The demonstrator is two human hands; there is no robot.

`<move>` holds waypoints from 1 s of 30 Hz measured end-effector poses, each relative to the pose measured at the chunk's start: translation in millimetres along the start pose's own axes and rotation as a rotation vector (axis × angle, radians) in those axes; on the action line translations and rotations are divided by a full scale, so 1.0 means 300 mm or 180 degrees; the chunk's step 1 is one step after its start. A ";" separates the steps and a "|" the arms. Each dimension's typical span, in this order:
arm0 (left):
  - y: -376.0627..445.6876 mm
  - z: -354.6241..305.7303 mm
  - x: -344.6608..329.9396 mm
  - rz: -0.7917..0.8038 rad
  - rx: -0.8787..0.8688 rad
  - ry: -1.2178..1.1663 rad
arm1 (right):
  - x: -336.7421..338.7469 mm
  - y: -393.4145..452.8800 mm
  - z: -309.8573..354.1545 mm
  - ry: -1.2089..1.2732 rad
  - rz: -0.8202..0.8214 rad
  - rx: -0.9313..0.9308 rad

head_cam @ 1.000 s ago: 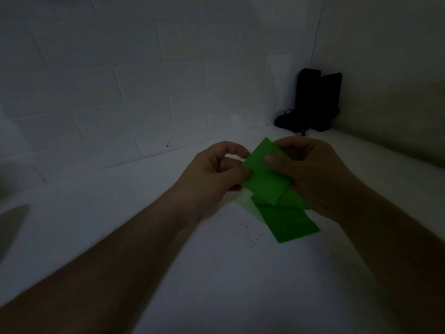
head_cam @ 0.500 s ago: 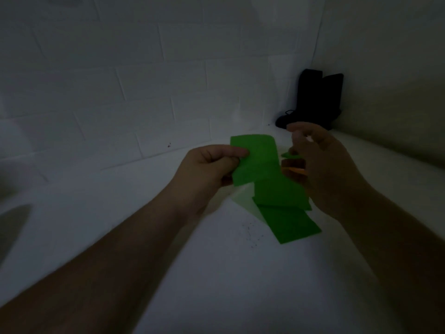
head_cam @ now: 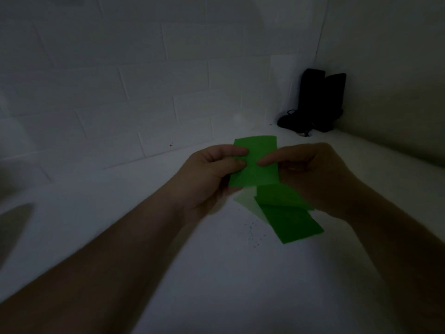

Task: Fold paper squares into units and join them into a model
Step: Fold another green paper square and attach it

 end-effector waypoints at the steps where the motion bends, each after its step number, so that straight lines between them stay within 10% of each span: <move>1: 0.000 0.000 0.000 0.0008 0.0035 -0.0050 | 0.002 0.001 -0.003 -0.0050 -0.0010 -0.0013; 14: -0.022 0.014 -0.033 0.0455 0.0288 -0.0103 | -0.023 0.006 0.008 -0.0458 -0.0179 0.0173; 24: -0.027 -0.062 -0.017 0.0350 -0.1468 0.2228 | 0.003 0.013 -0.015 -0.0278 -0.0487 -0.0051; 30: -0.028 -0.076 -0.002 0.0203 -0.1803 0.2008 | 0.010 0.013 -0.005 0.0200 -0.0556 -0.0030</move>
Point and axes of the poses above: each hand's wrist, its own y-axis towards the middle knuckle, its own x-axis out of the back of the hand, z = x × y, the point moved 6 cm from there along y, towards the middle knuckle, and after that the axes turned 9 degrees about -x, right-handed, at the moved point
